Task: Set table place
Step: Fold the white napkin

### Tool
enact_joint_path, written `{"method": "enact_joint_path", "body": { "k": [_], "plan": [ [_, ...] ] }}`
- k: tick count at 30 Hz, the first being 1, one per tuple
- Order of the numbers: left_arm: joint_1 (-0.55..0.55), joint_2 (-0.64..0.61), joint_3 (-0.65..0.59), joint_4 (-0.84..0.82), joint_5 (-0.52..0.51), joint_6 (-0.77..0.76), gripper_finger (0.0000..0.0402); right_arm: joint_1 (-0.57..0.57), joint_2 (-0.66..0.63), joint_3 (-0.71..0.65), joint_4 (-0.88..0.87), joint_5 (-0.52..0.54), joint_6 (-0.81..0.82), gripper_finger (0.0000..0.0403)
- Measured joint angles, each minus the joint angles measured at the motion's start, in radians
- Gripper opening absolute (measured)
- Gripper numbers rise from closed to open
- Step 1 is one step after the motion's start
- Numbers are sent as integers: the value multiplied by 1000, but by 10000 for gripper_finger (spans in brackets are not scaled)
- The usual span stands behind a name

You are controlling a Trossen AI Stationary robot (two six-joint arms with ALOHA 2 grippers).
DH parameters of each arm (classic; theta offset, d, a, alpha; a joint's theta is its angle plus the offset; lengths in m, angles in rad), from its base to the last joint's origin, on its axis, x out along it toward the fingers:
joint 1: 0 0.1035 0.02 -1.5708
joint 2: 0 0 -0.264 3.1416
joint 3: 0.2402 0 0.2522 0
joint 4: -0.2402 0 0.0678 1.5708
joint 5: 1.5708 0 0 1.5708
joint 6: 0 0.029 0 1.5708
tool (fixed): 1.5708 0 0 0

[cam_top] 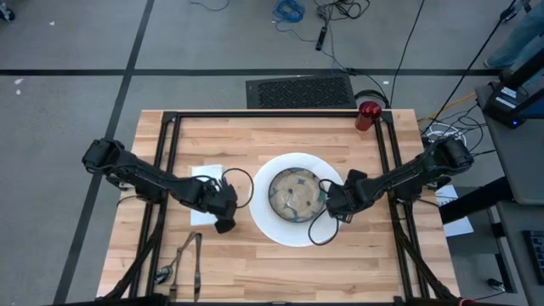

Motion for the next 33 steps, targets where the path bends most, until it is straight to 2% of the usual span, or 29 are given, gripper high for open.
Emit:
{"method": "enact_joint_path", "body": {
  "k": [4,13,25,33],
  "plan": [
    [-25,0,0,115,-37,10,18,1,-7,-97,197,-40,2,183],
    [-35,0,0,175,-132,61,18,-13,2,-119,553,-70,-125,183],
    [-35,0,0,-77,-94,-24,18,-22,-2,-108,546,-116,-108,183],
    [-35,0,0,-43,-97,12,18,-19,-2,32,558,-78,-247,165]
  ]
}}
